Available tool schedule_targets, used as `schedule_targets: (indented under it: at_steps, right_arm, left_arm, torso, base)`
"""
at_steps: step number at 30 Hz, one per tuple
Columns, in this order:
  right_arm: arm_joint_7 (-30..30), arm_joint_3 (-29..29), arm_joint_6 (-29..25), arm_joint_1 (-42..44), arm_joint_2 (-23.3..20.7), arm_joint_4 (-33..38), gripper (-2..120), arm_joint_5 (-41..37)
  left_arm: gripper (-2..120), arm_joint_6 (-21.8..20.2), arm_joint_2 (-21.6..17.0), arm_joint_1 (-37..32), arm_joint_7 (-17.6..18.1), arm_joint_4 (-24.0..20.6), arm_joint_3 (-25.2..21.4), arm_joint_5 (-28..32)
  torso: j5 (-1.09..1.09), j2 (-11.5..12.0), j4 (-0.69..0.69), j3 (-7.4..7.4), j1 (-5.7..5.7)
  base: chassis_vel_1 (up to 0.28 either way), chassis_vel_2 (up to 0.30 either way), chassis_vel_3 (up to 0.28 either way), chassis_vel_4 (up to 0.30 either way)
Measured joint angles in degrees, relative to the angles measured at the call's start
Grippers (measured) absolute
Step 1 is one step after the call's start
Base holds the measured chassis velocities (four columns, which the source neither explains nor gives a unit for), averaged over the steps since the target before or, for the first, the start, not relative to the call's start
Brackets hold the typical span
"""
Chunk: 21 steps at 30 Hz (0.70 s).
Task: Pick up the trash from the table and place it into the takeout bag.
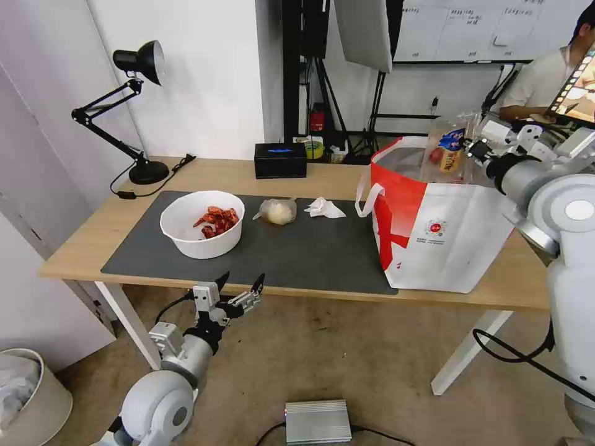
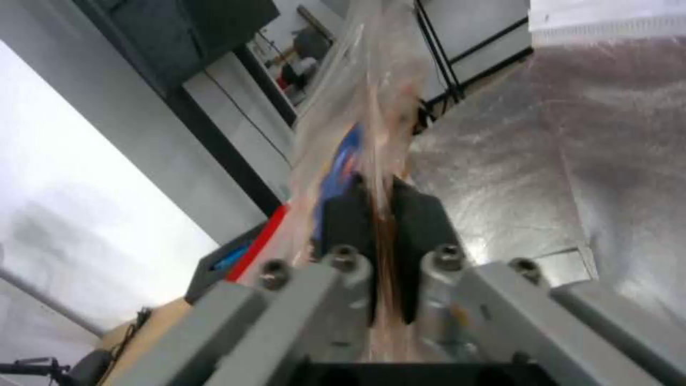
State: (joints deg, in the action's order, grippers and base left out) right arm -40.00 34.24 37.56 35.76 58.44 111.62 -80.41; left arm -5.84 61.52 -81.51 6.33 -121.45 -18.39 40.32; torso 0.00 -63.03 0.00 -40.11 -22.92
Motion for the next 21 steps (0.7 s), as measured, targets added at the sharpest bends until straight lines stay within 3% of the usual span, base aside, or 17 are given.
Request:
schedule_targets:
  at_steps: [5, 8, 21]
  right_arm:
    - [0.0, 0.1, 0.0, -0.4, 0.0, 0.2, 22, -0.2]
    - [-0.1, 0.1, 0.0, -0.2, 0.0, 0.5, 39, -0.3]
    - [1.8, 0.1, -0.2, 0.1, 0.1, 1.6, 86, -0.4]
  left_arm:
    - [100, 0.0, 0.0, -0.7, 0.1, -0.8, -0.6, 0.0]
    - [100, 0.0, -0.2, -1.4, 0.1, -1.4, -1.2, 0.0]
    - [100, -0.2, -0.3, -1.4, 0.2, -2.3, -2.3, 0.4]
  torso:
    - [0.00, 0.0, 0.00, 0.00, 0.00]
    - [0.00, 0.0, 0.00, 0.00, 0.00]
    - [0.01, 0.0, 0.00, 0.00, 0.00]
  base:
    - [0.000, 0.000, 0.000, 0.000]
    - [0.000, 0.000, 0.000, 0.000]
    - [0.000, 0.000, 0.000, 0.000]
